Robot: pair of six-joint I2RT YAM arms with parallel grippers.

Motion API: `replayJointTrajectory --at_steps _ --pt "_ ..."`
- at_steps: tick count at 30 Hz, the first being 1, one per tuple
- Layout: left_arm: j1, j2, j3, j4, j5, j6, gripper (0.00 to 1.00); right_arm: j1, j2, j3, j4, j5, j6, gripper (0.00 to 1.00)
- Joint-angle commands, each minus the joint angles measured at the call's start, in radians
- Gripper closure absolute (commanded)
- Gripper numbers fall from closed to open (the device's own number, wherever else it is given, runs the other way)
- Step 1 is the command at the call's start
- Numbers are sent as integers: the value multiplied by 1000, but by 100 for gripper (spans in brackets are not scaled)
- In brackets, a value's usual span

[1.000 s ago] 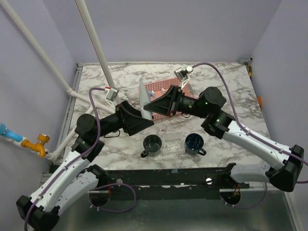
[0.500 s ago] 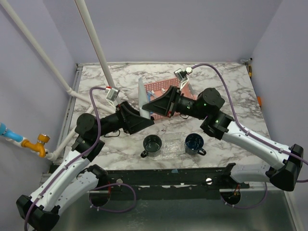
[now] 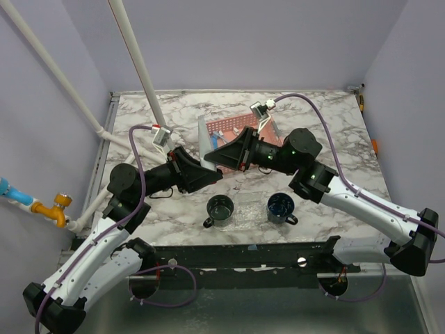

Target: Prepare toiletry sets of a toothbrush and toothpaste on the tray

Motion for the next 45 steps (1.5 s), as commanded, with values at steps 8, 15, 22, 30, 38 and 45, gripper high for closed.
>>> replayJointTrajectory --at_steps 8,15,22,30,38,45 --pt "3 -27 38 -48 12 77 100 7 -34 1 -63 64 -66 43" --pt "3 -62 87 -361 -20 316 100 7 -56 106 -287 127 -186 24" --pt "-19 -60 161 -762 -167 630 100 7 -23 282 -620 200 -298 20" --pt "-211 -45 244 -1021 -489 841 100 7 7 397 -868 264 -346 17" --pt "-424 32 308 -1175 -843 934 100 7 92 478 -1069 242 -333 17" --pt "-502 45 283 -1188 -990 949 100 7 58 377 -1072 260 -299 17"
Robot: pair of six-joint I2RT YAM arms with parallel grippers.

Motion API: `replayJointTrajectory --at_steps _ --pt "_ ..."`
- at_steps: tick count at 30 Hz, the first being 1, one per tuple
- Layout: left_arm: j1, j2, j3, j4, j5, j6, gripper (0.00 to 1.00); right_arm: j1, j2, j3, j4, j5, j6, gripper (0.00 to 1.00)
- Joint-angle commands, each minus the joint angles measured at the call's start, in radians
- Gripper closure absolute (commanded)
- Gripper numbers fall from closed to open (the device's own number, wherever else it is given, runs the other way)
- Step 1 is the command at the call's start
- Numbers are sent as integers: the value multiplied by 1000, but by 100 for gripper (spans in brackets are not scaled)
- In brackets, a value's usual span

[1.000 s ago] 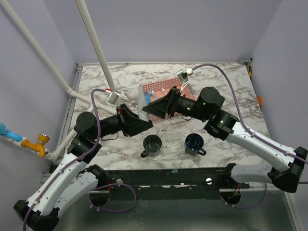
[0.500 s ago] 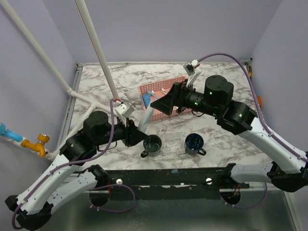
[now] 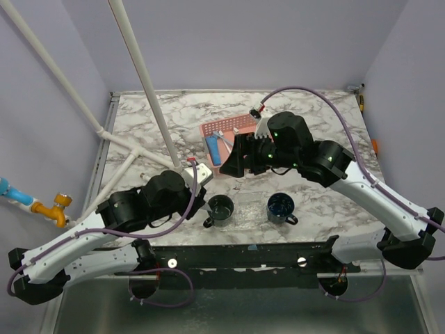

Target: Prepare toiletry sets of a toothbrush and toothpaste on the tray

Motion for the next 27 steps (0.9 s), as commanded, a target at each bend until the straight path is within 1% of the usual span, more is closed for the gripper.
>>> replayJointTrajectory --at_steps 1,9,14,20,27 --pt "-23 -18 -5 -10 -162 34 100 7 -37 -57 -45 19 24 17" --pt "-28 -71 11 2 -200 36 100 7 -68 -119 -15 14 53 18" --pt "-28 -125 37 28 -205 30 100 7 -92 -182 34 2 103 18" --pt "-28 -240 31 120 -172 5 100 7 -149 -281 138 25 226 18" --pt "-27 -330 19 210 -138 -29 100 7 -208 -416 304 16 425 17"
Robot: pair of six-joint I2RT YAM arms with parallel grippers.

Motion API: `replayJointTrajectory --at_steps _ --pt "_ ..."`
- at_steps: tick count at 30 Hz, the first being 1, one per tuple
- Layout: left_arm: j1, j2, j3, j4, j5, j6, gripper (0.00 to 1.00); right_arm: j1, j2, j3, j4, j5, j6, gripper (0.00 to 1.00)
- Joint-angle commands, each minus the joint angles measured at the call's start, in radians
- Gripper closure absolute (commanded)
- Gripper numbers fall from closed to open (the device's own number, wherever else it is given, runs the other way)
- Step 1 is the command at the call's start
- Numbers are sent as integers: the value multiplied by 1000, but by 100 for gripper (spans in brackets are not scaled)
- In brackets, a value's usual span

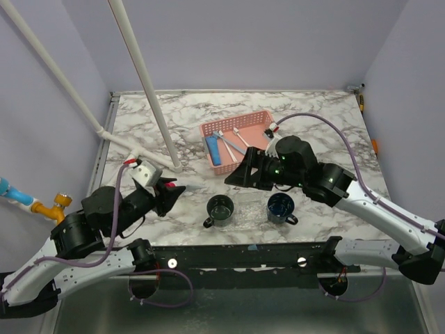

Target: Prepare toiletry sets of a toothbrush and toothpaste on the tray

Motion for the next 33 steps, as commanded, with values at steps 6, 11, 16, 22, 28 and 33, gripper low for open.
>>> replayJointTrajectory --at_steps 6,11,16,22,28,33 --pt "-3 -77 -1 176 52 -59 100 6 -66 -172 334 -20 334 17" --pt "-4 -94 -7 217 72 -61 100 6 -41 -237 518 -77 466 17" --pt "-3 -99 -3 230 88 -66 100 7 -4 -302 702 -126 592 17" --pt "-4 -107 -11 251 88 -72 100 39 69 -297 760 -163 630 17" --pt "-3 -99 -6 266 96 -70 100 68 110 -315 838 -181 682 16" --pt "-4 -90 -8 275 103 -68 100 81 140 -354 947 -200 753 16"
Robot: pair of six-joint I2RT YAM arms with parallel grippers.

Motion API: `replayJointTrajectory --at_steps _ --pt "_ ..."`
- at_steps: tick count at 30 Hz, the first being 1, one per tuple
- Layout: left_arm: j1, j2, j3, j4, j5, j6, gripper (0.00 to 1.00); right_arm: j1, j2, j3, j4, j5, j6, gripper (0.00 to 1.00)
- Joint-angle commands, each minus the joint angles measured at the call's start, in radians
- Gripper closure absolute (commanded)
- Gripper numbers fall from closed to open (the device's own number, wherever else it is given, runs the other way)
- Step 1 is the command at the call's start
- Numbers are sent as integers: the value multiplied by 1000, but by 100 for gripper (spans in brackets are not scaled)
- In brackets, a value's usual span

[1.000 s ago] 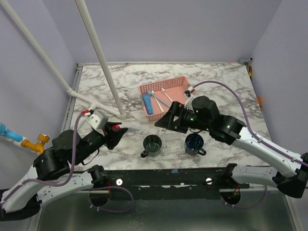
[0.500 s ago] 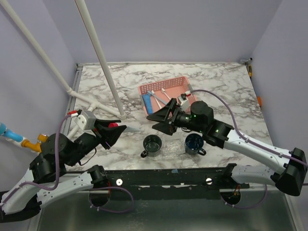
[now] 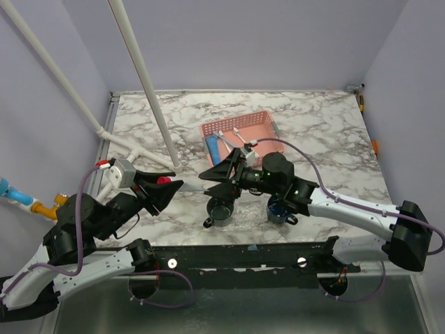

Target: Prepare toiletry sets of a toothbrush and toothpaste on the tray

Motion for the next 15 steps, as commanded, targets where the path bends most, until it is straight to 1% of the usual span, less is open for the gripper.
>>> replayJointTrajectory --at_steps 1,8,15 --pt "-4 2 -2 60 29 -7 100 18 38 -38 151 -48 87 16" --pt "-4 2 -10 72 39 -15 100 24 87 -39 290 -78 159 16" --pt "-4 -8 -21 70 54 -32 100 25 108 -27 362 -85 188 16"
